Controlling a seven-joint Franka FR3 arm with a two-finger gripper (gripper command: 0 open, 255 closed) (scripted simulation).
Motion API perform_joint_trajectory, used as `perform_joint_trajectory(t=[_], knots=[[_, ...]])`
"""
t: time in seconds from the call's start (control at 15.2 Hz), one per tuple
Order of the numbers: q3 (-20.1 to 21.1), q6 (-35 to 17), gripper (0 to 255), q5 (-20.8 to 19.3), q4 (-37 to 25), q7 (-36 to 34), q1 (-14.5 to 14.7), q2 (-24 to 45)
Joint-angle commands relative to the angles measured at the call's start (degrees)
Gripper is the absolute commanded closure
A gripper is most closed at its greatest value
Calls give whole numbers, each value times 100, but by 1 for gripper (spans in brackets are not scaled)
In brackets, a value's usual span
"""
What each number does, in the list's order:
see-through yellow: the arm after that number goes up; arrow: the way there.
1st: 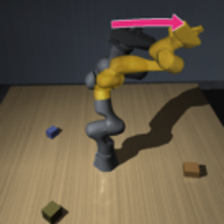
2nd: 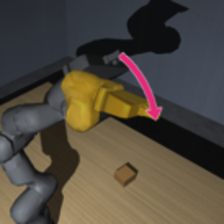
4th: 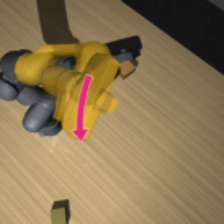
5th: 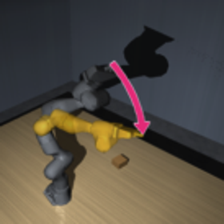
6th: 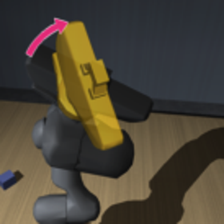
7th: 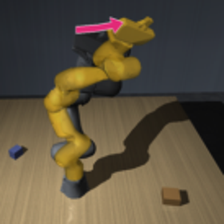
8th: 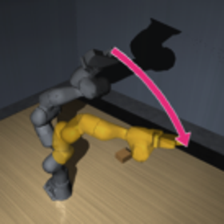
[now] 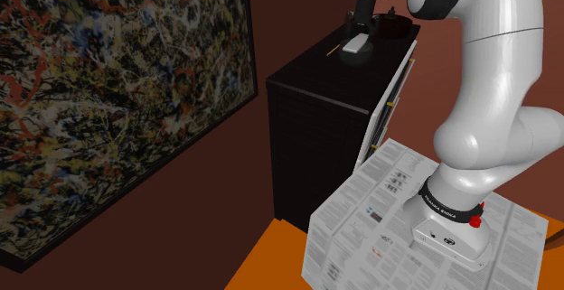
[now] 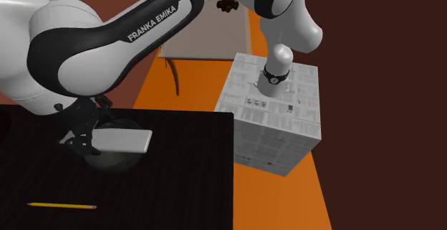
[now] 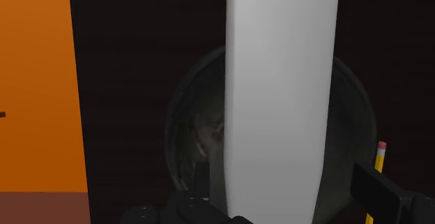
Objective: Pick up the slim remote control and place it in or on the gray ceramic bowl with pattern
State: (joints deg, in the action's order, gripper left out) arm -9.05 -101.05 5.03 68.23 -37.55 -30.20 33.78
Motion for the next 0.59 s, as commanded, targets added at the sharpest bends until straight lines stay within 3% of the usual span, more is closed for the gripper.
perform_joint_trajectory(t=[0.0,0.53], knots=[[-3,339,0,-3,-341,-9,-18,5],[-2,508,0,-1,-538,-13,-30,32]])
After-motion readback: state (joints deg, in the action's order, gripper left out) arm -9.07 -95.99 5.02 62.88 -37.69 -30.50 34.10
